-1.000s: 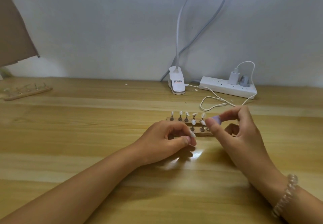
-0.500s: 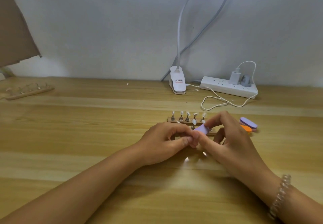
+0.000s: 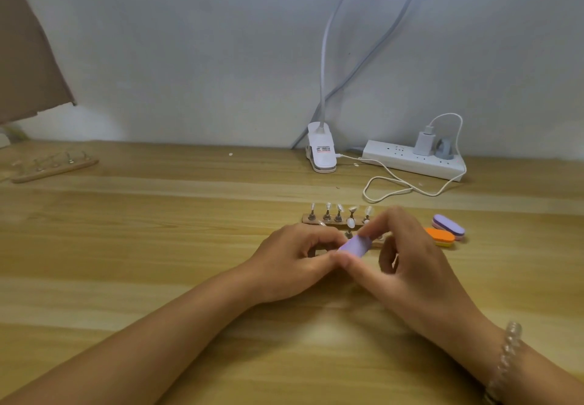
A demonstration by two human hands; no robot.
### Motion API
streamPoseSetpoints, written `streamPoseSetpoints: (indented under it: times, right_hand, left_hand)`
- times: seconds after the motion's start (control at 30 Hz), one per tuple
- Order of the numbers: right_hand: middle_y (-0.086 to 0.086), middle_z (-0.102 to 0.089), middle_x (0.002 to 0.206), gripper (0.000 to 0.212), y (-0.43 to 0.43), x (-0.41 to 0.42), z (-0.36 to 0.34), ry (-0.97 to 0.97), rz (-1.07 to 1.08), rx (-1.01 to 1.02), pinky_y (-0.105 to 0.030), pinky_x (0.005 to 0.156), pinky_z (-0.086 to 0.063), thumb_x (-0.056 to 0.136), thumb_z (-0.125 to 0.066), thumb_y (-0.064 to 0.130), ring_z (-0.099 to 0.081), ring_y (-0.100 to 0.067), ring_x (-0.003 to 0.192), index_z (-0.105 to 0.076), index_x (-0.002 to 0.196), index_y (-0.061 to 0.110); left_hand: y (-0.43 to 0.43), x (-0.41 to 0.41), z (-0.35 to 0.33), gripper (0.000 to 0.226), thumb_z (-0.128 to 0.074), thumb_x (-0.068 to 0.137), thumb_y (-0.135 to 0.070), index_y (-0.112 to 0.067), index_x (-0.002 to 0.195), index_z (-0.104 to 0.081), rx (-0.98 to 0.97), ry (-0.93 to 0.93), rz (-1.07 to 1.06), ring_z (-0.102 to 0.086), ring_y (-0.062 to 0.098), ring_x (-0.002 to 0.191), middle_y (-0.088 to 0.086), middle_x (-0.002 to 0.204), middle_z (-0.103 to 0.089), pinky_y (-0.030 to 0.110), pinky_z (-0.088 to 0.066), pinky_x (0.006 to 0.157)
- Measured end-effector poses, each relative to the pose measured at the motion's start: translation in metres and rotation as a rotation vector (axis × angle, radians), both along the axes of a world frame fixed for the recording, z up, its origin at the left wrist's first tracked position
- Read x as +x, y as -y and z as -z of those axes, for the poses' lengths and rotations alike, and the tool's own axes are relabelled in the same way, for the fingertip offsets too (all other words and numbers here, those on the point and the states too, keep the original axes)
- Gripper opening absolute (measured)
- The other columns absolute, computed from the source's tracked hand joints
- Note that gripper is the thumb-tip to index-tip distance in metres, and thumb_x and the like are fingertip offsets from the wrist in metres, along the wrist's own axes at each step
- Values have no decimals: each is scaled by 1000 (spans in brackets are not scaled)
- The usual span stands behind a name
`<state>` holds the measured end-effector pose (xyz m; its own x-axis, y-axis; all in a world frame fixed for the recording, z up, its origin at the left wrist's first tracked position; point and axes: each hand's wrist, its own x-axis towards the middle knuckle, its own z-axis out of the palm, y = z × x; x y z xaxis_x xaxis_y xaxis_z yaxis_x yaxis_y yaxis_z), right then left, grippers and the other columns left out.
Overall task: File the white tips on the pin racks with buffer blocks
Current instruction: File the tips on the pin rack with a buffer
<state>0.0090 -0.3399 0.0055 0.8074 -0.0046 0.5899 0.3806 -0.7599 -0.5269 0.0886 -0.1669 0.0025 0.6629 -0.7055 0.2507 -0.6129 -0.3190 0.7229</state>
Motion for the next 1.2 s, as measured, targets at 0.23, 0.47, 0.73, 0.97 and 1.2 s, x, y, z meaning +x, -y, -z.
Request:
streamPoseSetpoints:
  times: [0.23,0.47,0.73,0.97,1.2]
  right_hand:
    - [17,-51,82,43,-2,0,1,-20,-23,-16,-15,52,-37,74,-65,64,-51,-15,62,-50,89,27]
    - [9,-61,97,38,6,3,-1,18,70,233,-21,54,-42,74,-64,58,-55,-18,60,-49,95,30]
    - [16,-53,95,40,1,2,-1,16,76,49,-22,55,-42,73,-67,56,-54,-17,61,-52,97,28]
    - [14,-53,92,35,3,3,-1,-6,57,97,-23,53,-42,74,-72,47,-53,-18,60,-51,92,26]
    - [15,-51,87,43,0,1,-1,16,15,37,-18,52,-39,72,-68,60,-52,-17,61,-51,91,24]
  left_hand:
    - [-1,1,1,24,-55,90,-31,-20,100,-73,-25,-4,-2,-63,22,87,-10,88,-69,53,-49,78]
    - [0,2,1,15,-57,96,-7,-16,97,-68,-173,-91,32,-70,10,94,-5,93,-73,35,-55,89]
    - [1,3,2,17,-62,94,0,-16,92,-69,-150,-78,8,-65,4,82,-8,86,-70,25,-49,76]
    - [1,1,1,11,-64,95,-7,-10,100,-73,-135,-94,15,-65,-1,82,-6,89,-73,17,-45,75]
    - [0,3,0,16,-62,96,-5,-9,106,-74,-122,-90,16,-66,6,86,-10,90,-74,32,-52,77]
